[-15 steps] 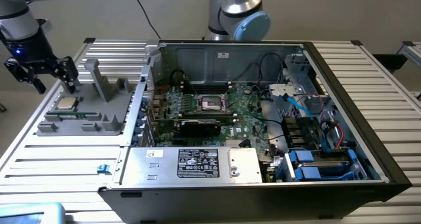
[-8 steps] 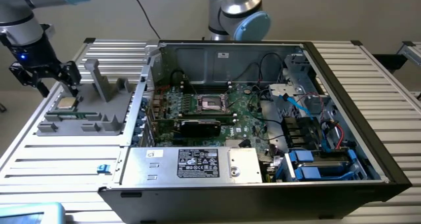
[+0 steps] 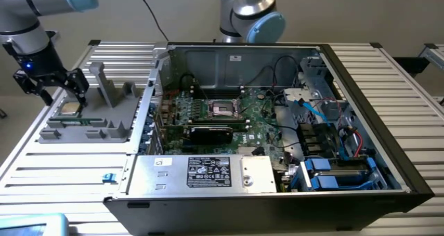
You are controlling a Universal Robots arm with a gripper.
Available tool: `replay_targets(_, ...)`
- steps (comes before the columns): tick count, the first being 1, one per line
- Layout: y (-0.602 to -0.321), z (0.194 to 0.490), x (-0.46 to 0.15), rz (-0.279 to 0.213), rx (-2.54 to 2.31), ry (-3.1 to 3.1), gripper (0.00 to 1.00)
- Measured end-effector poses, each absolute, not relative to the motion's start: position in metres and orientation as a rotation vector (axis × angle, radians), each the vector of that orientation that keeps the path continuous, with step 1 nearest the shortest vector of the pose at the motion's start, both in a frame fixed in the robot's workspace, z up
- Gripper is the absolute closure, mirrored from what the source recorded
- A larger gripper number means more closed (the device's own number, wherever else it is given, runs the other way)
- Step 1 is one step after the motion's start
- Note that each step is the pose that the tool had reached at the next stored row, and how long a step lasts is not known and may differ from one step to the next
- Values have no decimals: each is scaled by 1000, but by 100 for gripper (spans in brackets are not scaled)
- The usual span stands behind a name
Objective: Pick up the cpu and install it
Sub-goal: 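Pick up the cpu and move it towards the insertion slot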
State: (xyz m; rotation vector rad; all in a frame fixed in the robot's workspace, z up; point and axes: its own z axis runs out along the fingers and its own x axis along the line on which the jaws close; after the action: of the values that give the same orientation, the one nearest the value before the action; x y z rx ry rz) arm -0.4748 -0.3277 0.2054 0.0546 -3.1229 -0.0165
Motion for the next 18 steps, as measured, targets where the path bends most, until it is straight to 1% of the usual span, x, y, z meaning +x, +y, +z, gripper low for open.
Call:
replay_targets(8,-328,195,-475,-43,55,-3123,10)
replay_targets(18,-328,188,-476,-43,55,-3123,10)
